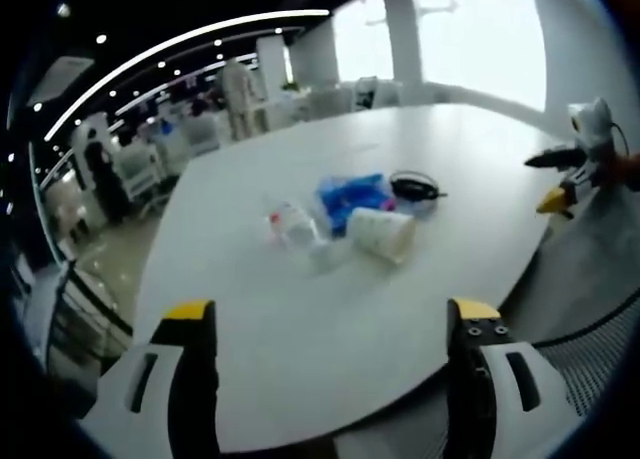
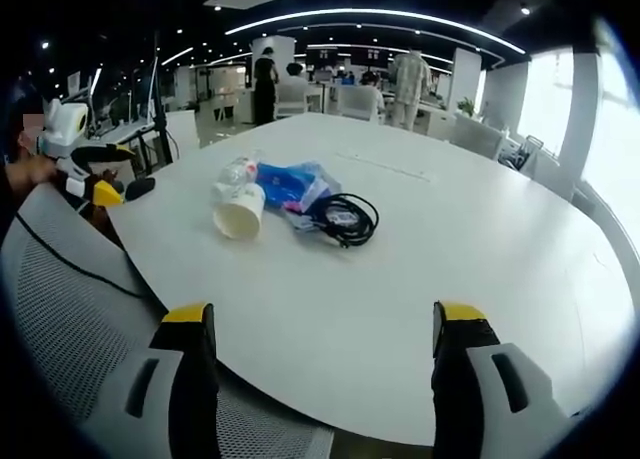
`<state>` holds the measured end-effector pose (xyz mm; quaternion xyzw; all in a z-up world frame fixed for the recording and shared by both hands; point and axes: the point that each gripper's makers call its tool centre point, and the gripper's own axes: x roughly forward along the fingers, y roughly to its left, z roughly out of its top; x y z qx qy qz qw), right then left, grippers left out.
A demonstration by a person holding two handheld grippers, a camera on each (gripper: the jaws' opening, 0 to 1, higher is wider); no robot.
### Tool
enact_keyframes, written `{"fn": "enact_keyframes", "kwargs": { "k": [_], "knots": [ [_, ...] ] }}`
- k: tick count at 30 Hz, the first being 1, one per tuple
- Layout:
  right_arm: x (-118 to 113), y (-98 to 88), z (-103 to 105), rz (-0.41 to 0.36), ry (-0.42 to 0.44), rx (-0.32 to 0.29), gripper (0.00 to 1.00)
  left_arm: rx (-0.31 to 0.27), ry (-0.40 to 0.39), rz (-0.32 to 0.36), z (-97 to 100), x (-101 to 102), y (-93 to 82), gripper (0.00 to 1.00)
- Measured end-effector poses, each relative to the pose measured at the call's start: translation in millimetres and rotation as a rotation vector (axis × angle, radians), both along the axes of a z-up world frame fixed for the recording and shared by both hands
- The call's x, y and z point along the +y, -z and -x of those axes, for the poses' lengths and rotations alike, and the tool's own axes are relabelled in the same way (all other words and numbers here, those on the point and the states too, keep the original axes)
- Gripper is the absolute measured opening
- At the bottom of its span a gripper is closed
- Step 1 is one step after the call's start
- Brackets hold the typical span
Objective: Arrange the tabletop items into an orderly group along one side of the table until the central work area is clear of visible clutter.
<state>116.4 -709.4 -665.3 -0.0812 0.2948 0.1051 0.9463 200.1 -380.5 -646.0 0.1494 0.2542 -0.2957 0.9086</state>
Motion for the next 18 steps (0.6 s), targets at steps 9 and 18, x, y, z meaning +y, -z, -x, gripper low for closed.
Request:
{"fn": "enact_keyframes", "kwargs": {
  "k": [9, 18],
  "knots": [
    [-0.4, 2.0, 0.7, 0.000, 0.003, 0.009, 0.89, -0.010, 0.003, 0.000, -10.7, -2.4, -8.2, 0.92],
    [-2.4, 0.5, 0.0, -0.004, 0.013, 0.003, 0.88, -0.025, -0.006, 0.058, -30.0, -10.6, -24.2, 0.92]
  ]
}}
